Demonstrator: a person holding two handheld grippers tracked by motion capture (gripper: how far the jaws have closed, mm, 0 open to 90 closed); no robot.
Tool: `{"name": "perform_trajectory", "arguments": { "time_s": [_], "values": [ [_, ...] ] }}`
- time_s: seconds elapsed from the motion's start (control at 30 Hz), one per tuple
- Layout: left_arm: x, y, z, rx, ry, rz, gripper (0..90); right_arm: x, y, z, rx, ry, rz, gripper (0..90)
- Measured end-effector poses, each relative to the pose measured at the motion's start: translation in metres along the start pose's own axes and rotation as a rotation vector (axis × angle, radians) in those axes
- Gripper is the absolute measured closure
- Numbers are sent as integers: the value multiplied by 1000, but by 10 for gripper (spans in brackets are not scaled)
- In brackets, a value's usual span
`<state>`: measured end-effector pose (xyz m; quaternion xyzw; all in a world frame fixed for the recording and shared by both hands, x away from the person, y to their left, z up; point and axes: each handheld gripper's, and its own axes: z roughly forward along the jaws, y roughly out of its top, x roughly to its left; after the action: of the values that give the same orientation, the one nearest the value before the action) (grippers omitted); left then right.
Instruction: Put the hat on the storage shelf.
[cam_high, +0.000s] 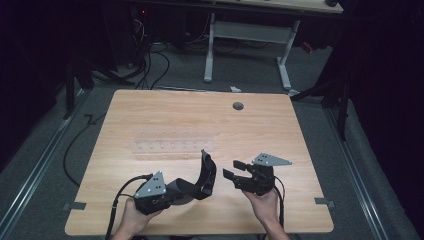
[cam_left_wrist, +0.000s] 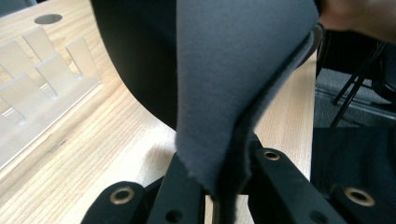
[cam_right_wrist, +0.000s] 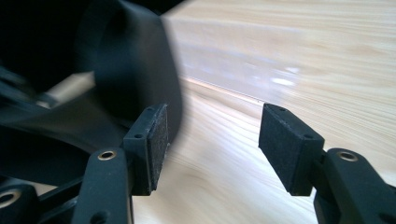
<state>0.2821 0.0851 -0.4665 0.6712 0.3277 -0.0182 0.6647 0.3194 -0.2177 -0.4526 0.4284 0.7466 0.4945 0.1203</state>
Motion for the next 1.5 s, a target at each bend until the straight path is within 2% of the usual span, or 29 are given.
{"name": "perform_trajectory", "arguments": {
  "time_s": [0.1, 0.23, 0.27, 0.3, 0.43, 0.5, 0.7, 0.87, 0.9, 1.0, 1.13, 1.43, 1.5],
  "values": [
    [2, 4, -4, -29, -6, -21, 863, -14, -13, 3, 44, -110, -12, 427],
    [5, 9, -8, -50, -7, -48, 863, -39, -30, 7, 92, -198, 43, 433],
    [6, 10, -8, -52, -2, -57, 863, -42, -33, 7, 96, -234, 37, 442],
    [7, 11, -9, -52, 1, -58, 863, -46, -37, 8, 101, -289, 12, 445],
    [10, 13, -13, -72, 3, -72, 863, -53, -40, 11, 125, -344, 6, 445],
    [10, 15, -15, -80, 1, -78, 863, -61, -43, 14, 136, -383, 27, 443],
    [14, 21, -23, -116, 5, -101, 863, -71, -48, 19, 166, -431, 27, 436],
    [18, 25, -27, -137, 14, -118, 863, -75, -52, 20, 180, -433, 39, 429],
    [19, 26, -28, -142, 14, -122, 863, -78, -54, 21, 195, -441, 51, 423],
    [22, 29, -30, -159, 16, -129, 863, -80, -56, 21, 187, -449, 51, 424],
    [25, 32, -33, -174, 27, -137, 863, -79, -57, 22, 183, -464, 17, 416],
    [30, 46, -36, -211, 37, -136, 863, -79, -57, 23, 185, -461, 15, 405],
    [33, 50, -36, -220, 51, -134, 862, -79, -57, 23, 186, -462, 16, 403]
  ]
}}
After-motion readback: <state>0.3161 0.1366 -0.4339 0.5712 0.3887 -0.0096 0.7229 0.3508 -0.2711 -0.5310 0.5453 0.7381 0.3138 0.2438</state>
